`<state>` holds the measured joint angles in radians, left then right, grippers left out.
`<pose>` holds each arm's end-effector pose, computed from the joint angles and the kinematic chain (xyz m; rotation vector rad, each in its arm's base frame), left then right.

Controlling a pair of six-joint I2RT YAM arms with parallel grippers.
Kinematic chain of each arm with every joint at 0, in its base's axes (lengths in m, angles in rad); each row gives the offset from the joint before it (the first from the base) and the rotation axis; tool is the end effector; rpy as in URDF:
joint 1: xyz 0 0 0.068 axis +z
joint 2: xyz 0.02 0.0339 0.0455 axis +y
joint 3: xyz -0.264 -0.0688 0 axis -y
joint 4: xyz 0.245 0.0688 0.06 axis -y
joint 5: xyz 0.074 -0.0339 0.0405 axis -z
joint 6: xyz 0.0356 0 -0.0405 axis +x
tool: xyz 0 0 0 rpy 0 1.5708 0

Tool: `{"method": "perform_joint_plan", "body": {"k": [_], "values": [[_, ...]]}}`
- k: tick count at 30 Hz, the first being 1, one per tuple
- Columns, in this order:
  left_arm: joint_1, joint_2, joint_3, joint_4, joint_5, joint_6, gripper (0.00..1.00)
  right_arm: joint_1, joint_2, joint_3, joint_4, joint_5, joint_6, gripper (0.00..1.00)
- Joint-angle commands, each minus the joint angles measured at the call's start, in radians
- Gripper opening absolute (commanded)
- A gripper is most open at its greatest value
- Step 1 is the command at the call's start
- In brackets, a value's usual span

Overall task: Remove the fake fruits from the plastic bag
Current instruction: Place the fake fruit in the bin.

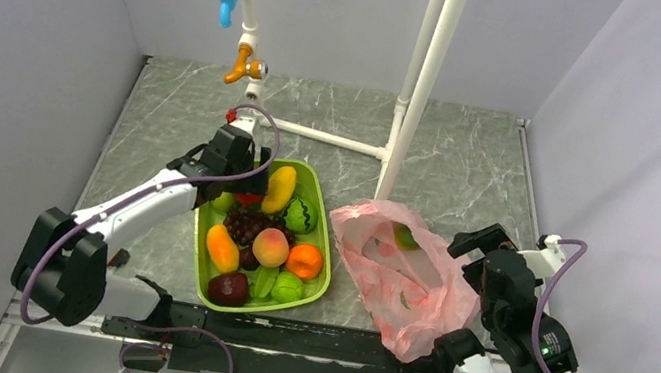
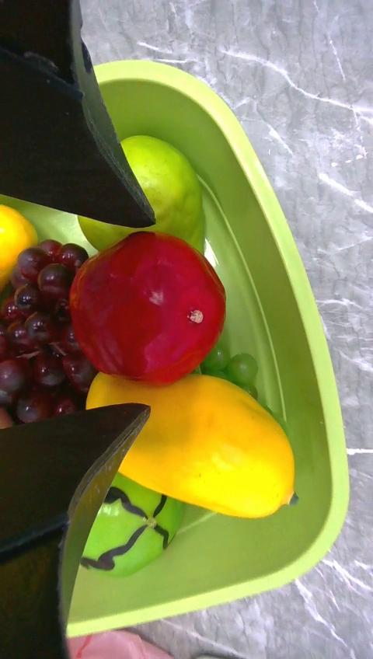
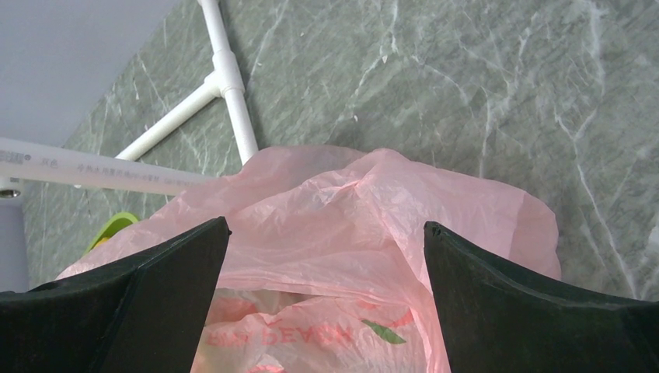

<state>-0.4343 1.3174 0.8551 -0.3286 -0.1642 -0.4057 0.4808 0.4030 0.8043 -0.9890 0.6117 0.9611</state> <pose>0.2534 -0.1111 0.2359 -0.0460 2.3583 -0.2179 0.0672 0.0120 0.3108 0.8127 1.8821 0.2349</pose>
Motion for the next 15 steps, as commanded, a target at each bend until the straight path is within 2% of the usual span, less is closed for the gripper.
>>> {"method": "perform_joint_plan", "body": {"k": [1, 2, 3, 8, 12, 15], "values": [[0.001, -0.100, 0.016, -0.003, -0.010, -0.004, 0.90, -0.001, 0.004, 0.010, 0.018, -0.020, -0.007, 1.00], [0.000, -0.121, 0.004, -0.005, -0.008, -0.007, 0.97, -0.002, 0.004, 0.009, 0.022, -0.024, -0.010, 1.00], [0.001, -0.144, -0.010, -0.004, -0.003, -0.010, 0.99, 0.000, 0.006, 0.009, 0.025, -0.026, -0.011, 1.00], [0.000, -0.283, -0.091, 0.005, 0.071, -0.042, 0.98, 0.001, 0.007, 0.005, 0.027, -0.031, -0.011, 1.00], [0.000, -0.444, -0.197, 0.058, 0.275, -0.103, 0.95, 0.001, 0.006, 0.000, 0.035, -0.032, -0.018, 1.00], [-0.001, -0.558, -0.335, 0.143, 0.470, -0.175, 0.92, 0.001, 0.013, 0.001, 0.042, -0.032, -0.024, 1.00]]}}
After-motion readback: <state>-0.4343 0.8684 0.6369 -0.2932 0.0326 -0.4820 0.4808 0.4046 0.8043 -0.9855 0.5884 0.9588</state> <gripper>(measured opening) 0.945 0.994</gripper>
